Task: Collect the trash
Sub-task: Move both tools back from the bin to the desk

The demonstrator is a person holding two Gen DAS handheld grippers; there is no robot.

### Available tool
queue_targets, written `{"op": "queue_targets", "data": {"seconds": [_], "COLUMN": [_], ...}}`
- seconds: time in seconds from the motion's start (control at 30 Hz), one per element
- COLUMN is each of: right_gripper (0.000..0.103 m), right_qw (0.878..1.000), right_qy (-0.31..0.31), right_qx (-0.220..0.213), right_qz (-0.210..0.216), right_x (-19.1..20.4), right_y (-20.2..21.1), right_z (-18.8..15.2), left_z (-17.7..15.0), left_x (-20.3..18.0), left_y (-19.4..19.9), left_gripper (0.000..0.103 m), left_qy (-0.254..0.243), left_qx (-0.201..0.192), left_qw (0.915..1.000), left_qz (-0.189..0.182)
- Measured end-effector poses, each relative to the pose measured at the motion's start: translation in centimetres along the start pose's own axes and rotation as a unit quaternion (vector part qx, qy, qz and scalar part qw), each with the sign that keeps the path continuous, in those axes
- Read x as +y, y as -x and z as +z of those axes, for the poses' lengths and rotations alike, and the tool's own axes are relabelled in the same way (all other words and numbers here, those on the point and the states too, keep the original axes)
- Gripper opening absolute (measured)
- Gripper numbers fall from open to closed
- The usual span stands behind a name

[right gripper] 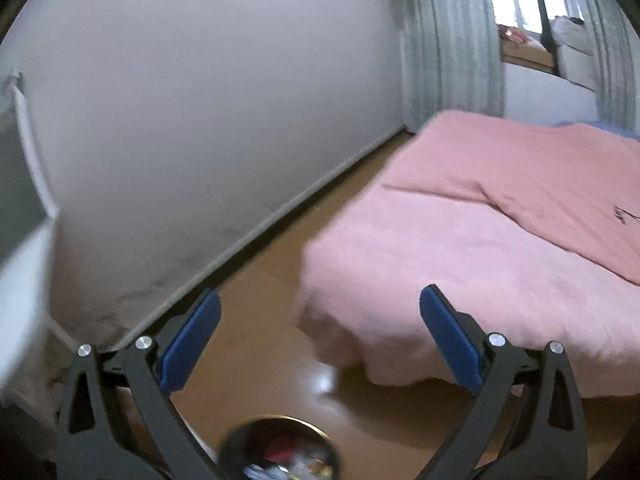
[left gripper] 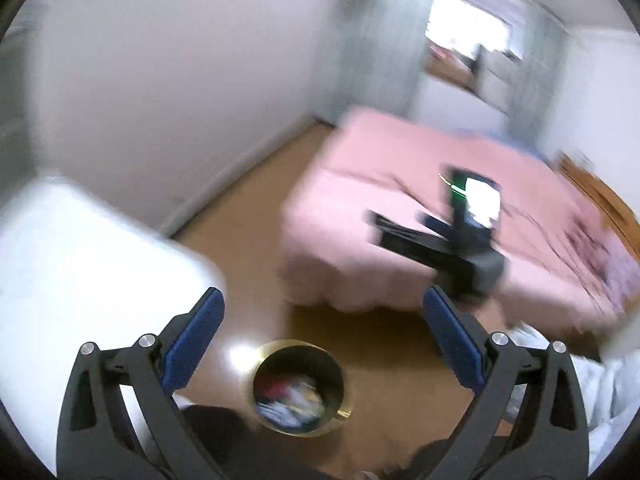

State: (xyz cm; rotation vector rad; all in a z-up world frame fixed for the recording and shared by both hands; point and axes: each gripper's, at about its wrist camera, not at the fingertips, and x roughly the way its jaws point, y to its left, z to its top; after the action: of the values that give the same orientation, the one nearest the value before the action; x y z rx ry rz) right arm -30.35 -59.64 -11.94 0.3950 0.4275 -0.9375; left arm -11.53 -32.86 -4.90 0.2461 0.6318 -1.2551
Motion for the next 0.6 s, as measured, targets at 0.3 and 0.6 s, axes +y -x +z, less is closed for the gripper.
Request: {"op": "queue_targets", "data": {"seconds": [0.3, 0.6], "right_gripper": [0.096, 0.096], "right_qw": [0.976, 0.925], "right_qy": [0.118, 0.209], "right_qx": [0.001, 0.002], "right_qz": [0.182, 0.317], "right_x": [18.4, 35.4], "right_y": [1.8, 5.1], "right_z": [3.4, 1.7], "left_z": [-5.3, -9.3], "left_x": [17.6, 32.8], "left_y": [13.2, 20.1], "left_gripper": [0.096, 0.096], "left_qy": [0.185, 0.316], "left_qx": [0.006, 0.027], "left_qw": [0.946, 0.8679], "left_qz": [0.266, 0.383]}}
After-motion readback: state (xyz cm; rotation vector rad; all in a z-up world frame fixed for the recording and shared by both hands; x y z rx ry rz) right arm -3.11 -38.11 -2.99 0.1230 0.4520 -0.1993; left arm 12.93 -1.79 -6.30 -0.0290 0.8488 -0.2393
